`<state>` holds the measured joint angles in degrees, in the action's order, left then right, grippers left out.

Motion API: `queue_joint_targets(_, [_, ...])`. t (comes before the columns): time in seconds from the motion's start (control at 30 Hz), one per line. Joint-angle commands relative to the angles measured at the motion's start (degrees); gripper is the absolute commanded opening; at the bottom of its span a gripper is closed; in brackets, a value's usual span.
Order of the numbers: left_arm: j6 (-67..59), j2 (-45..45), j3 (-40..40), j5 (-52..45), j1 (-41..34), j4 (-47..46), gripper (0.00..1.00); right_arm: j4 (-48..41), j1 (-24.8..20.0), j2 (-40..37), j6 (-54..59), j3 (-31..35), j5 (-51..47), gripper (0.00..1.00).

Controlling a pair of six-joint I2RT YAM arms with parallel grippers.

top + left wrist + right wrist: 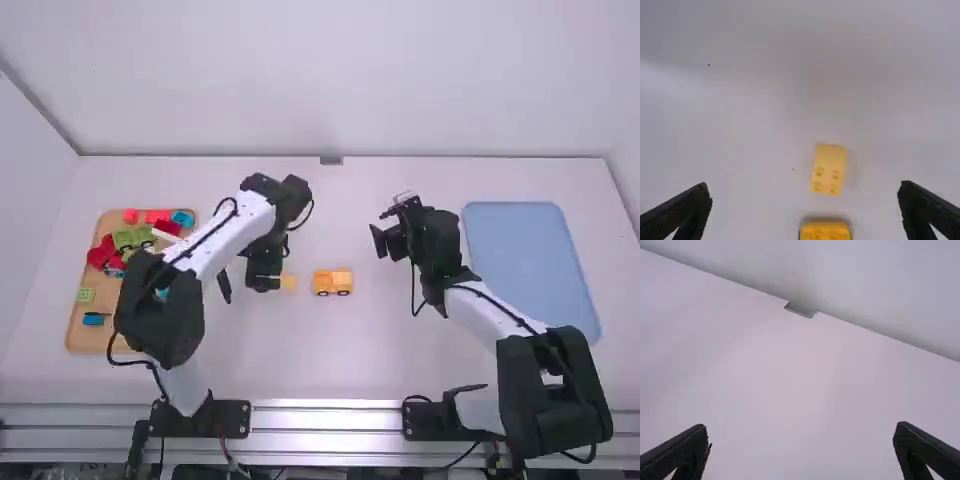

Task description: Assemble lego blocks to make yellow taxi

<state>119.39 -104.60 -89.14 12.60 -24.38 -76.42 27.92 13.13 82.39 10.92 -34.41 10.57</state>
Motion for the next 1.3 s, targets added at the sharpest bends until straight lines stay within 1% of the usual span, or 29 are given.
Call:
queue_joint_targets(0.0, [0.8,1.2,-5.2,9.4,0.0,-4.9,0.99,-0.1,0.0,0.0,0.0,0.3,-0.1,0.98])
queue_joint_targets(0.03, [0.8,1.2,-5.5,9.8,0.0,-5.2,0.99,-0.1,0.0,0.0,0.0,0.3,-0.1,0.98])
queue_joint_targets(0.1, [0.8,1.2,-8.0,14.6,0.1,-7.3,0.99,-0.1,0.0,0.0,0.0,0.4,-0.1,0.98])
queue_joint_targets(0.13, [0.8,1.2,-8.3,15.3,0.0,-7.1,0.97,-0.1,0.0,0.0,0.0,0.4,-0.1,0.98])
queue_joint_targets(0.17, [0.8,1.2,-8.4,14.7,0.0,-6.0,0.99,-0.1,0.0,0.0,0.0,0.4,-0.1,0.98])
queue_joint_targets(0.3, [0.8,1.2,-7.1,8.8,0.0,-3.1,0.99,0.0,0.0,0.0,0.0,0.4,-0.2,0.98])
queue_joint_targets(0.37, [0.7,1.2,-6.0,8.8,0.0,-3.2,0.99,0.0,0.0,0.0,0.0,0.4,-0.1,0.98])
queue_joint_targets(0.47, [0.2,1.2,-5.0,11.2,0.8,-5.4,0.99,-0.1,0.0,0.0,0.0,0.4,-0.1,0.98])
queue_joint_targets(0.53, [-4.9,1.3,-5.1,16.2,1.4,-7.5,0.99,-0.1,0.0,0.0,0.0,0.4,-0.2,0.98])
queue_joint_targets(0.57, [-12.2,1.3,-5.6,20.1,1.6,-7.3,0.99,-0.1,0.0,0.0,0.0,0.4,-0.1,0.98])
queue_joint_targets(0.6, [-14.4,1.3,-5.8,21.0,1.6,-7.1,0.99,-0.1,0.0,0.0,0.0,0.4,-0.1,0.98])
queue_joint_targets(0.63, [-28.3,1.3,-6.4,22.9,1.5,-4.4,0.99,0.0,0.0,0.0,0.0,0.4,-0.2,0.98])
queue_joint_targets(0.67, [-39.1,1.3,-6.6,22.6,1.6,-1.8,0.99,0.1,0.0,0.0,0.0,0.4,-0.1,0.99])
queue_joint_targets(0.73, [-60.2,1.3,-6.5,18.6,1.5,4.2,0.99,0.3,0.0,0.0,0.0,0.4,-0.1,0.98])
queue_joint_targets(0.77, [-77.4,1.3,-6.1,11.9,1.5,9.2,0.99,0.4,0.0,0.0,0.0,0.4,-0.1,0.98])
queue_joint_targets(0.8, [-88.9,1.3,-5.7,6.3,1.5,12.4,0.99,0.3,0.0,0.0,0.0,0.4,-0.1,0.98])
queue_joint_targets(0.87, [-99.2,1.3,-5.0,-0.6,1.4,15.6,0.99,0.3,0.0,0.0,0.0,0.4,-0.1,0.98])
queue_joint_targets(0.9, [-108.2,1.3,-4.1,-7.0,1.5,19.7,0.99,0.3,0.0,0.0,0.0,0.4,-0.1,0.98])
queue_joint_targets(0.93, [-112.9,1.3,-3.6,-8.9,1.5,21.8,0.99,0.2,0.0,0.0,0.0,0.4,-0.1,0.98])
queue_joint_targets(1.03, [-125.3,1.3,-2.3,-9.6,1.5,25.6,0.99,0.2,0.0,0.0,0.0,0.4,-0.1,0.98])
queue_joint_targets(1.1, [-128.6,1.3,-1.9,-9.6,1.5,26.7,0.99,0.3,0.0,0.0,0.0,0.4,-0.1,0.98])
queue_joint_targets(1.17, [-134.6,1.3,-1.1,-9.7,1.5,27.6,0.99,0.4,0.0,0.0,0.0,0.4,-0.2,0.98])
queue_joint_targets(1.2, [-140.9,1.3,-0.1,-10.5,1.6,28.0,0.99,0.3,0.0,0.0,0.0,0.3,-0.1,0.98])
queue_joint_targets(1.27, [-148.7,1.3,0.9,-12.3,1.6,28.3,0.99,0.3,0.0,0.0,0.0,0.3,-0.1,0.98])
